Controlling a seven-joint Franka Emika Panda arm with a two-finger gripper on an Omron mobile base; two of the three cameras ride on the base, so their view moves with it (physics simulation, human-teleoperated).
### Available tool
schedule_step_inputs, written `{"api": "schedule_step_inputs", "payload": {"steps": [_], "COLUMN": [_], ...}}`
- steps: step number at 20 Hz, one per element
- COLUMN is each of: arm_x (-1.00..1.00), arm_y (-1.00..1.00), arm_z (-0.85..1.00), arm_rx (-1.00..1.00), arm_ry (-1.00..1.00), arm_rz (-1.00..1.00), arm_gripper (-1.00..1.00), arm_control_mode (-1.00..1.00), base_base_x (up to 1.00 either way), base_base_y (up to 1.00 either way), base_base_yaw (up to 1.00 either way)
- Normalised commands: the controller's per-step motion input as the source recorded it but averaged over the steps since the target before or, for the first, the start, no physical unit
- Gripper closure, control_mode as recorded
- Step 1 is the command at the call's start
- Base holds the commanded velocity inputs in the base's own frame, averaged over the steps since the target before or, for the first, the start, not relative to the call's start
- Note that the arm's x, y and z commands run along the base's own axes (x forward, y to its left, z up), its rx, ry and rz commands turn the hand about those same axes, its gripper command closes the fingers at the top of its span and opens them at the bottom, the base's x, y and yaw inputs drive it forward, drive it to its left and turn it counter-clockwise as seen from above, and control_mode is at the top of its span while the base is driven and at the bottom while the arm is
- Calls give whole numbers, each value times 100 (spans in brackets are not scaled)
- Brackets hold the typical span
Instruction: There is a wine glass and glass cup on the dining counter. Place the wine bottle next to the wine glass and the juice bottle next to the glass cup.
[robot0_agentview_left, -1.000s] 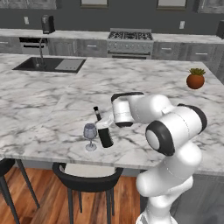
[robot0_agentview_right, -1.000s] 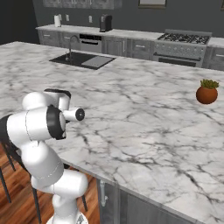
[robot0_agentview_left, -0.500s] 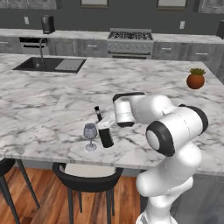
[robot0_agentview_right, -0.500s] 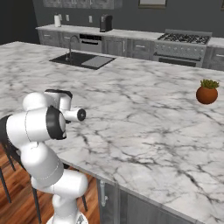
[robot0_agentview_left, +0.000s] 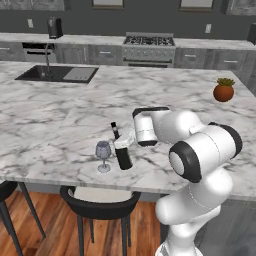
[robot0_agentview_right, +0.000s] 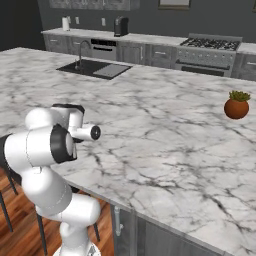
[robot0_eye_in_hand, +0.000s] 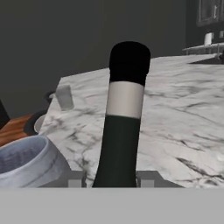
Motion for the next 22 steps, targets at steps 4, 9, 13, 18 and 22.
{"api": "schedule_step_inputs", "payload": {"steps": [4,9,13,18,22], "arm_x": [-15,-2,0,0,3], "arm_y": [-5,0,0,0,0], "arm_z": [-6,-6,-6,-11,-19], "arm_rx": [4,13,12,8,1], "arm_ry": [0,-2,-8,-13,-18], "arm_rz": [0,0,0,1,4], "arm_gripper": [100,100,100,100,100], "arm_control_mode": [-100,-100,-100,-100,-100], "base_base_x": [0,0,0,0,0], "base_base_y": [0,0,0,0,0], "base_base_yaw": [0,0,0,0,0]}}
